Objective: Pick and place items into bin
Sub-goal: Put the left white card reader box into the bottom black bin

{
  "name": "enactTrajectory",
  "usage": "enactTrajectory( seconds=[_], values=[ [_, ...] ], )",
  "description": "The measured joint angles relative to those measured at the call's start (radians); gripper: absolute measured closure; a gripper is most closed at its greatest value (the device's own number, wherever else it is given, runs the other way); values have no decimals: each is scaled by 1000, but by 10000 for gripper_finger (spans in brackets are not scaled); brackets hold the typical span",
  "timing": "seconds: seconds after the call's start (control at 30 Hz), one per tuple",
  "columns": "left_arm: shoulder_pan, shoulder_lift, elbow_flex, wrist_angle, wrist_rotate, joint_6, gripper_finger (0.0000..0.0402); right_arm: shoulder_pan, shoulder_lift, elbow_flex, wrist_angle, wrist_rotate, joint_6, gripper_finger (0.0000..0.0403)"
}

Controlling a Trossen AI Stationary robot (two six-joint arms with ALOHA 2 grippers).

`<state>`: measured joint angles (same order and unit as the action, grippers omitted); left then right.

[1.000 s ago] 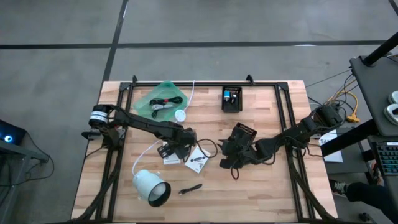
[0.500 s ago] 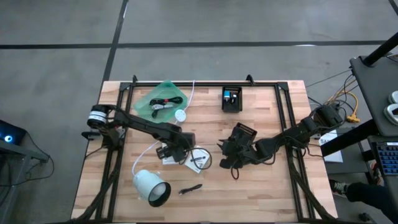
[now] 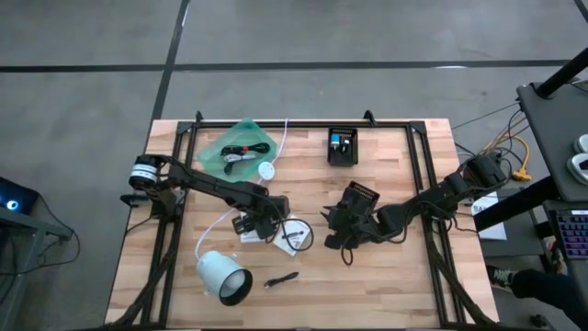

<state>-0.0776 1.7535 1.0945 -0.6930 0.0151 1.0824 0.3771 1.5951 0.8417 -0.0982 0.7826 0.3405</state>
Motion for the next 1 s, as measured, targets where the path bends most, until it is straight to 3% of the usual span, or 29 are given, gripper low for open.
enactTrajectory(
  seconds=[0.3, 0.47, 0.7, 1.0],
  values=[
    [3, -2, -8, 10, -6, 0, 174, 0, 0, 0, -2, 0, -2, 335],
    [4, 32, -18, 35, 9, 6, 196, 0, 0, 0, -3, 0, -3, 335],
    [3, 56, -17, 19, 13, 0, 268, 0, 0, -2, -3, 0, -2, 335],
    [4, 54, -15, 50, 15, -4, 390, 0, 0, -5, -3, 0, -3, 335]
  ],
)
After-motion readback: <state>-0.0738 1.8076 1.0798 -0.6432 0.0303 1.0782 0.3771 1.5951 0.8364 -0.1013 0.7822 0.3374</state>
